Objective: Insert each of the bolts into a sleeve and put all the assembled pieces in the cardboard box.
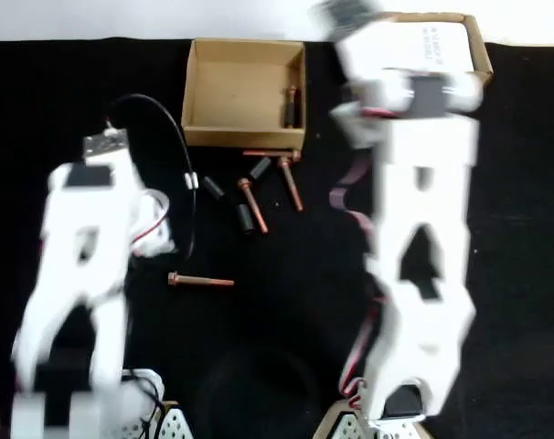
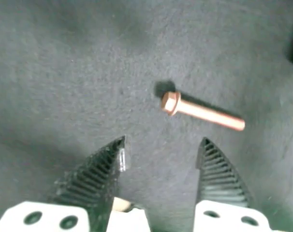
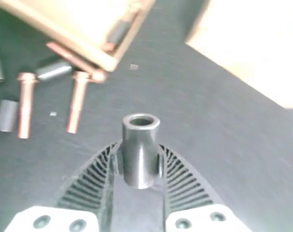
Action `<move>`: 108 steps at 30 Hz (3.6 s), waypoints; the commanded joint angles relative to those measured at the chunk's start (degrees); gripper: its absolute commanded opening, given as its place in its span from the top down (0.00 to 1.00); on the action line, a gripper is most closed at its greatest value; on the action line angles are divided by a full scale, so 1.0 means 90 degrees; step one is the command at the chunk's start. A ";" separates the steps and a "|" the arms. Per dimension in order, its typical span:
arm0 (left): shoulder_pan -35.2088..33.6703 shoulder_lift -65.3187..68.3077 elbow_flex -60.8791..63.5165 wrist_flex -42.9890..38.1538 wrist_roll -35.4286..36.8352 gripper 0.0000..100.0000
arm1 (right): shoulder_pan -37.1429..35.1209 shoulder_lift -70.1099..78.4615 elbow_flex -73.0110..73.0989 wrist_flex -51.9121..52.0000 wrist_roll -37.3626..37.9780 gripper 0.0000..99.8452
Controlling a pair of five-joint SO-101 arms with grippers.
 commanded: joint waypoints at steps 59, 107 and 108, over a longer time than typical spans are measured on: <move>0.0689 0.4410 -0.4371 0.0645 0.2042 0.77 | 0.0698 -0.0425 0.0816 -0.0239 -0.0068 0.99; 0.0464 0.6090 -0.6383 0.1260 -0.0645 0.99 | 0.0698 -0.0015 0.0786 -0.0249 -0.0029 0.99; 0.0464 0.6090 -0.6383 0.1260 -0.0869 0.99 | 0.0698 -0.0015 0.0786 -0.0249 -0.0020 0.99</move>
